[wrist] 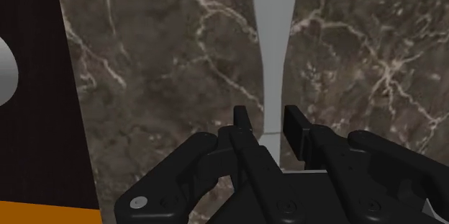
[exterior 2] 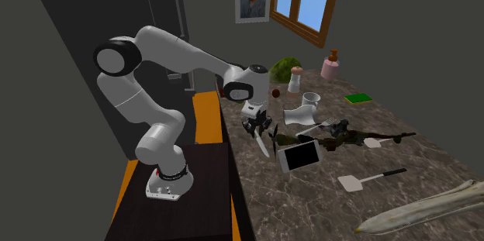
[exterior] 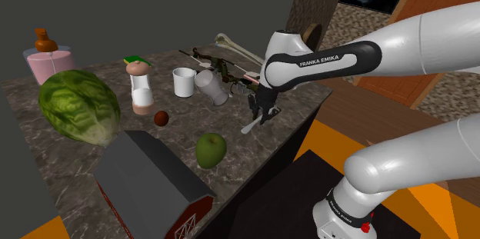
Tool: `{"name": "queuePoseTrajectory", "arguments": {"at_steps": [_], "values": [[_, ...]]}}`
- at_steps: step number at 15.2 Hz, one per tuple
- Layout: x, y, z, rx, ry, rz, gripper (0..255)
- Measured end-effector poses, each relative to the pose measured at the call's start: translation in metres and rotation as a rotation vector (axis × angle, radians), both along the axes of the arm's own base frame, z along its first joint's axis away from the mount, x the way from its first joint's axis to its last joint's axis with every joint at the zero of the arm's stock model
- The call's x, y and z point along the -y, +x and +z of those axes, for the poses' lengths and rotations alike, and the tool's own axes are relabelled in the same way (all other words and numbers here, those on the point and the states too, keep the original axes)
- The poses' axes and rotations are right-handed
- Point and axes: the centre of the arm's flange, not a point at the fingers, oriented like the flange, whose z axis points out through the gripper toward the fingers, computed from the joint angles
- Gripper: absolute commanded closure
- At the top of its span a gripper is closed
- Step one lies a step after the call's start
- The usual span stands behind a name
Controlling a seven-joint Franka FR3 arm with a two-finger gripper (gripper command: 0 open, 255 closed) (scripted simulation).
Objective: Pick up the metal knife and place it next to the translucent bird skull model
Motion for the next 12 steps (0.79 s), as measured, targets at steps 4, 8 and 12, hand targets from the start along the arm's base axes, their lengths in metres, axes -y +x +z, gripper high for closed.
{"name": "queuePoseTrajectory", "arguments": {"at_steps": [4, 8, 12], "values": [[0.000, 0.000, 0.000, 0.004, 0.000, 0.001, 255], [-0.001, 0.001, 0.015, 0.014, 0.002, 0.001, 255], [-0.001, 0.003, 0.035, 0.015, 0.002, 0.001, 255]]}}
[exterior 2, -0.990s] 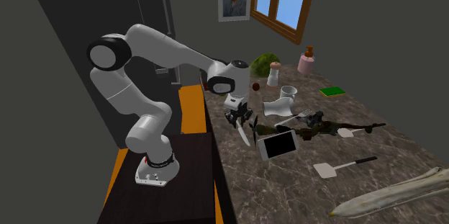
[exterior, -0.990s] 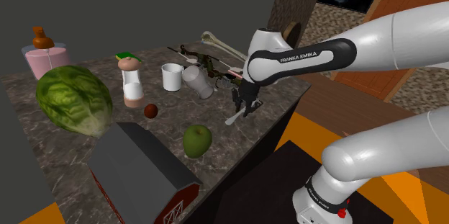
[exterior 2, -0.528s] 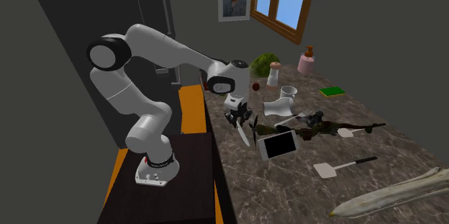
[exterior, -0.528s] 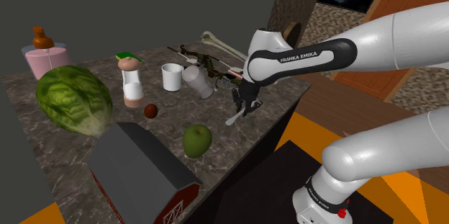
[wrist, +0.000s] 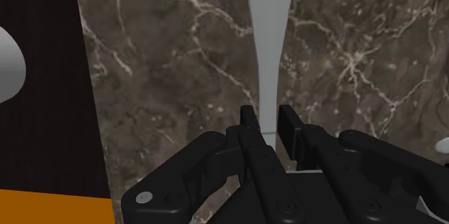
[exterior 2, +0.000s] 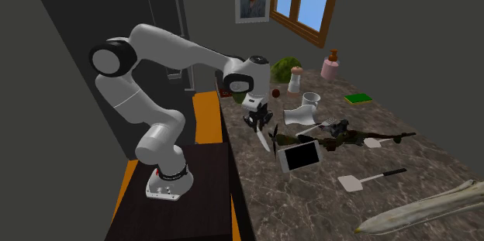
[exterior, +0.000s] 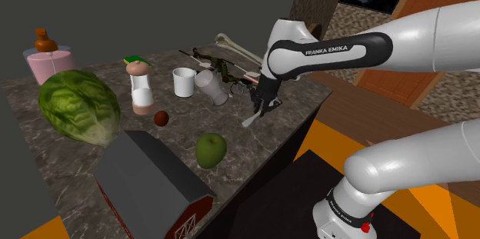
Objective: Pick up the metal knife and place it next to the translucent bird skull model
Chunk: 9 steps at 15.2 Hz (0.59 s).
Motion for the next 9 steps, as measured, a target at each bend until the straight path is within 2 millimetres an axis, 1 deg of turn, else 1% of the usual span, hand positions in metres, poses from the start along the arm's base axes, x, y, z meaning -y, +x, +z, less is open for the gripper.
{"name": "queuePoseTrajectory", "arguments": {"at_steps": [9], "values": [[0.001, -0.001, 0.048, 0.000, 0.000, 0.000, 255]]}}
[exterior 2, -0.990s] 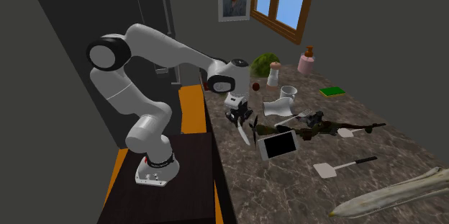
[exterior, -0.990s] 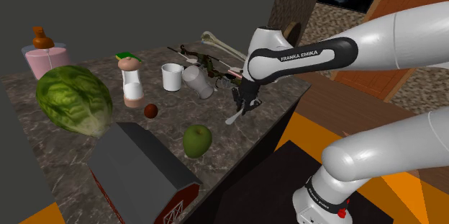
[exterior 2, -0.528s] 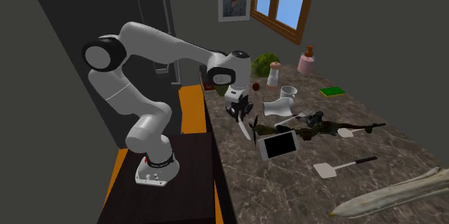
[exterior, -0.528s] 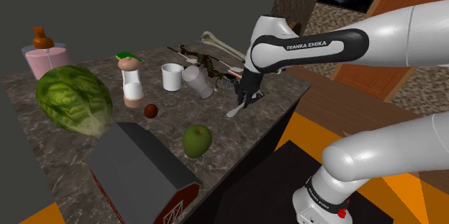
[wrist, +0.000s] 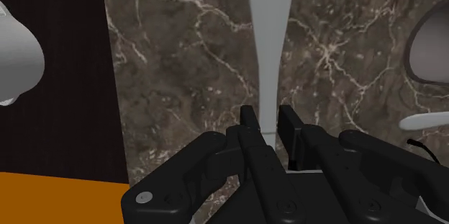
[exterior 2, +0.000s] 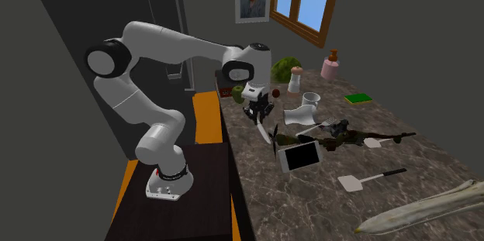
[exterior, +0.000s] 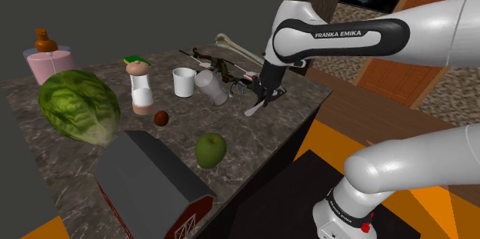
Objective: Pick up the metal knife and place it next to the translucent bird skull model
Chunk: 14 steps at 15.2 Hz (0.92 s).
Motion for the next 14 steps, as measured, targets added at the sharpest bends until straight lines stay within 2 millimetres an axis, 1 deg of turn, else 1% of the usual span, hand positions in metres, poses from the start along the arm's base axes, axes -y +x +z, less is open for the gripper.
{"name": "queuePoseTrajectory", "arguments": {"at_steps": [14], "values": [[-0.001, 0.001, 0.074, 0.000, 0.000, 0.000, 255]]}}
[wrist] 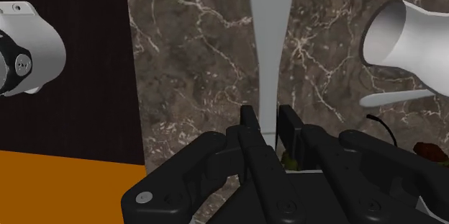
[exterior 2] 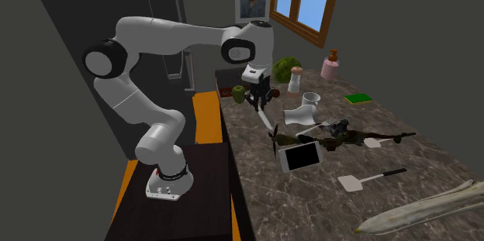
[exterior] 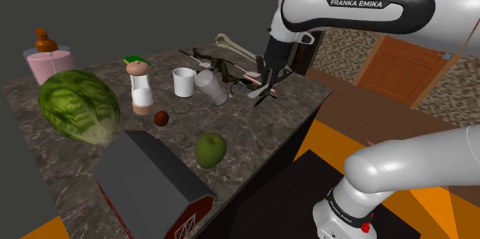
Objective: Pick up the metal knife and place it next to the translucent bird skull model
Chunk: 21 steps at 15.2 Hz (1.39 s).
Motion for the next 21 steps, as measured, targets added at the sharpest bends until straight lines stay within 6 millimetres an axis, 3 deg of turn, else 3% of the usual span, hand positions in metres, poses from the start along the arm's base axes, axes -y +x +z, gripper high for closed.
{"name": "queuePoseTrajectory", "arguments": {"at_steps": [2, 4, 21], "values": [[0.000, 0.000, 0.009, 0.000, 0.000, 0.000, 255], [0.011, 0.013, 0.012, 0.000, 0.000, 0.000, 255], [0.133, 0.193, 0.015, 0.000, 0.000, 0.001, 255]]}}
